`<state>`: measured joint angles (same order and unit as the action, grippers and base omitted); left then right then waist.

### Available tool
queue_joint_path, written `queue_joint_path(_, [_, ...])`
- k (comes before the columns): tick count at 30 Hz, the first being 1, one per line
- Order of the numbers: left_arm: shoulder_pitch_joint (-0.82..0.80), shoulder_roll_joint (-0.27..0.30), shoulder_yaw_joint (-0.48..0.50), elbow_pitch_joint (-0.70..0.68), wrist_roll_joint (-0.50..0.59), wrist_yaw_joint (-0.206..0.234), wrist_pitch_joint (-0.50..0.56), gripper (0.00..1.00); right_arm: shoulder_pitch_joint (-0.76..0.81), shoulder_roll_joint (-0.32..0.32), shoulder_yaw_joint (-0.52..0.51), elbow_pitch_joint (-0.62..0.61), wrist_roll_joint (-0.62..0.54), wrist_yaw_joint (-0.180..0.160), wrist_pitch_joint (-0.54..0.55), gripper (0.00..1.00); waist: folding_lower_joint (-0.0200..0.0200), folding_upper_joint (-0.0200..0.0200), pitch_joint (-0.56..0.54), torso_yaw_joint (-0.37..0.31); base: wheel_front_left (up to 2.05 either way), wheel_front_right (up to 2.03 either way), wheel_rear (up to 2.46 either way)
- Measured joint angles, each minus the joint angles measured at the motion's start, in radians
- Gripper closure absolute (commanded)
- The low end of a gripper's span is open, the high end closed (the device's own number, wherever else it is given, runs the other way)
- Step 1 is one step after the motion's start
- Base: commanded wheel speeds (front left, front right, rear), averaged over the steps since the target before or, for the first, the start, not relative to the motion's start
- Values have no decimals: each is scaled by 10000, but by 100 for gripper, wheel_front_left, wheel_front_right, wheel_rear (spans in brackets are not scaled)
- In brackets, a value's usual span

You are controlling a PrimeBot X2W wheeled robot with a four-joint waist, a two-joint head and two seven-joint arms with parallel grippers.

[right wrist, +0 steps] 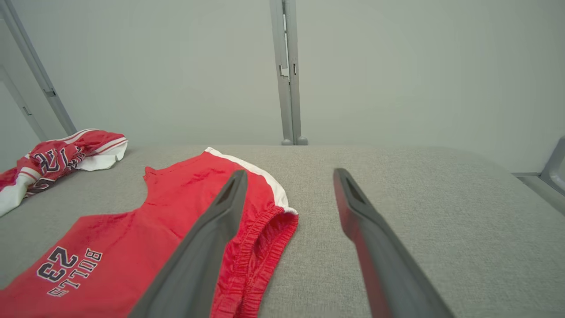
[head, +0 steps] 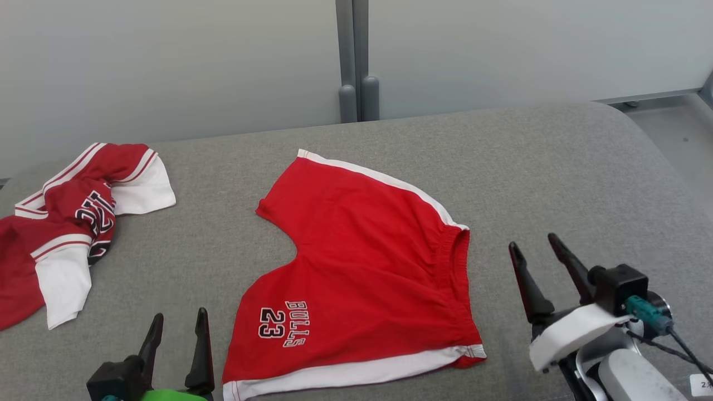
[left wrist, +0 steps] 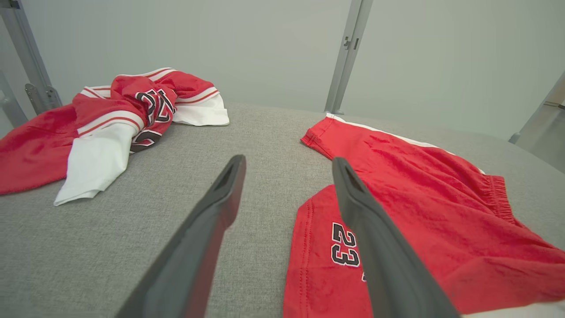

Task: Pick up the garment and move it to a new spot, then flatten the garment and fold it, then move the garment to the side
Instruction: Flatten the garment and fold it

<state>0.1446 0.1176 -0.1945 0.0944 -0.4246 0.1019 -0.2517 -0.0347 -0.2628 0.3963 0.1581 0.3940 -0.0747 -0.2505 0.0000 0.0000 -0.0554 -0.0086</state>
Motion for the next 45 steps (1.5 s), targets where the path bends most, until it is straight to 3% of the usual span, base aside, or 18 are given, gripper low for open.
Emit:
queue_joint_path(12, [203, -69, -401, 545, 71, -2, 59, 0, 631, -485, 1791, 1668, -700, 1189, 242, 0, 0, 0, 318, 387, 0, 0, 0])
queue_joint_path(25, [198, -84, -669, 731, 104, -63, 132, 0, 386, -410, 2249, 2911, -941, 1546, 443, 0, 0, 0, 610, 1031, 0, 0, 0])
queue_joint_path(26, [197, -84, -667, 779, 104, -63, 132, 0, 320, -393, 2270, 2972, -955, 1574, 443, 15, 0, 0, 628, 1079, 0, 0, 0])
queue_joint_path(27, [197, -84, -662, 834, 104, -63, 132, 0, 253, -368, 2301, 3039, -959, 1592, 443, 42, 0, 0, 642, 1122, 0, 0, 0])
queue_joint_path(30, [197, -84, -614, 890, 104, -63, 132, 0, 104, -253, 2412, 3198, -961, 1643, 443, 70, 0, 0, 661, 1195, 0, 0, 0])
queue_joint_path(33, [197, -84, -612, 924, 104, -63, 132, 0, 33, -242, 2506, 3379, -961, 1716, 441, 87, 0, 0, 640, 1210, 0, 0, 0])
queue_joint_path(34, [197, -86, -612, 940, 102, -63, 132, 0, 33, -245, 2523, 3432, -961, 1722, 433, 100, 0, 0, 630, 1210, 0, 0, 0])
queue_joint_path(45, [200, -59, -1172, 1524, 104, -677, 476, 0, -162, -230, 2573, 3820, -882, 1883, 399, 100, 1, 0, 552, 973, 0, 0, 0])
